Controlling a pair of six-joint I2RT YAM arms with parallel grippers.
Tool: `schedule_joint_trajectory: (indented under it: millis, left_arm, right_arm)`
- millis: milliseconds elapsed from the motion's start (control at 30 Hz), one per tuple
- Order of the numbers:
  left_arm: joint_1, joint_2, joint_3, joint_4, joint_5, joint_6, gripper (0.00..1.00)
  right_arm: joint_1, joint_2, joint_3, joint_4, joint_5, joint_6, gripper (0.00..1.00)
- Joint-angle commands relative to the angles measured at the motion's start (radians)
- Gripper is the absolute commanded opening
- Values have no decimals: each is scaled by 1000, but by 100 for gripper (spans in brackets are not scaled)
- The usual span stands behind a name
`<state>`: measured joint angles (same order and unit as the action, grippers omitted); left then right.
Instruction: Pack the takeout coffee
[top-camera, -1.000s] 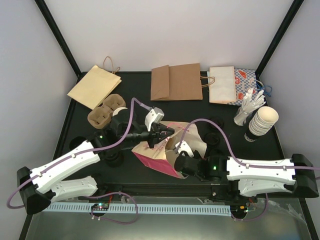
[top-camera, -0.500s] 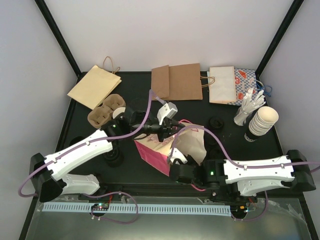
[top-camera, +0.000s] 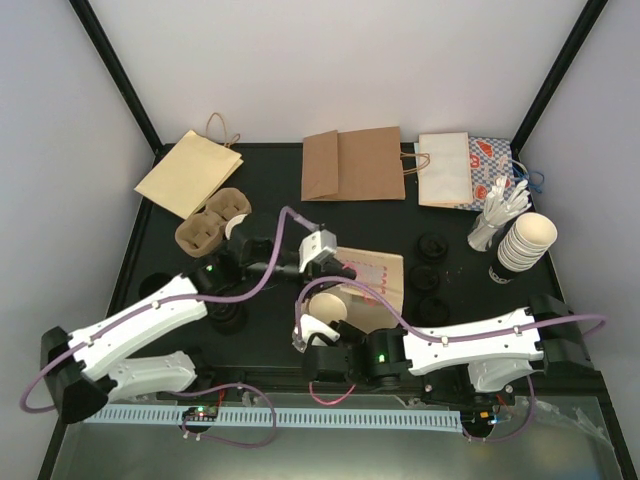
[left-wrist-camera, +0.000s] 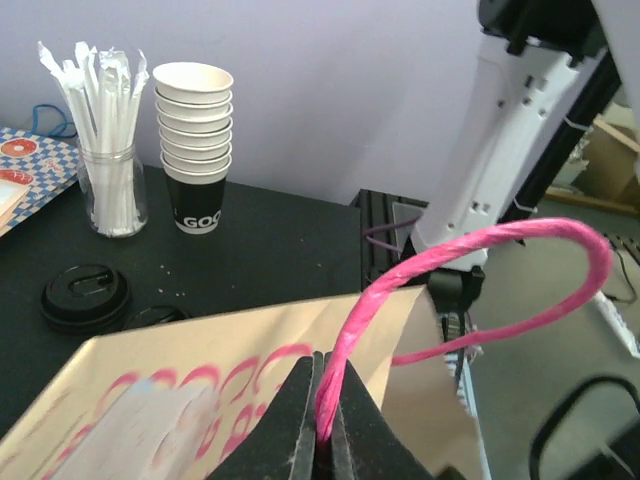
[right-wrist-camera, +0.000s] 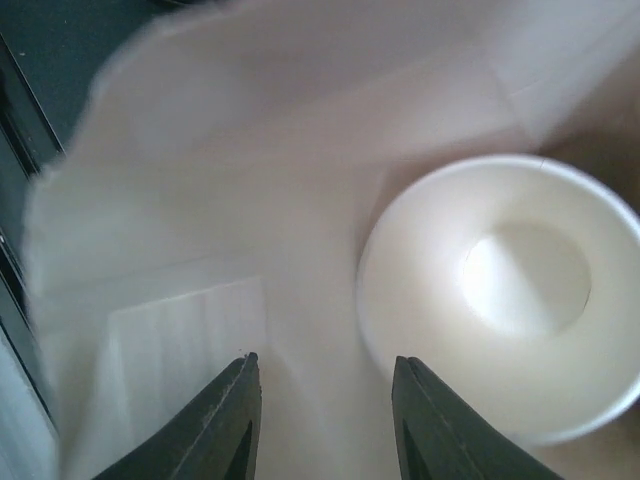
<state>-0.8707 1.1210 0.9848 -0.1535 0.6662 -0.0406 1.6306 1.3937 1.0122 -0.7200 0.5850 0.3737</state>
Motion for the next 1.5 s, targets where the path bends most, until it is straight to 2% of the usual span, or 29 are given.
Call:
schedule_joint_trajectory:
  millis: [0, 167, 433, 500, 600, 767, 867, 1067, 1300, 1467]
  left_arm:
    - [6, -130, -85, 11, 8, 102, 2]
    - [6, -198, -156, 21, 3, 92, 1]
    - [6, -187, -157, 20, 5, 44, 2]
    - [6, -181, -155, 29, 15, 44, 2]
    - [6, -181, -148, 27, 22, 50, 2]
    - [6, -187, -148, 10, 29, 56, 2]
    - [6, -190, -154, 6, 37, 49, 2]
    - [6, -190, -176, 50, 60, 3, 1]
    - [6, -180, -180, 74, 76, -16, 2]
    - [6, -175, -180, 83, 76, -26, 1]
  right_arm:
    - [5, -14, 7, -18, 25, -60, 39]
    - [-3, -42, -35, -11, 49, -137, 39]
    - [-19, -86, -75, -46, 9, -216, 37]
    - [-17, -95, -89, -20, -36, -273, 36]
    - [-18, -131, -137, 60, -128, -420, 41]
    - [-24, -111, -123, 67, -47, -555, 41]
    - [-29, -101, -138, 71, -27, -695, 40]
    - [-78, -192, -200, 167, -47, -975, 40]
    - [-134, -141, -143, 120, -50, -1123, 40]
    - [-137, -117, -135, 155, -54, -1212, 41]
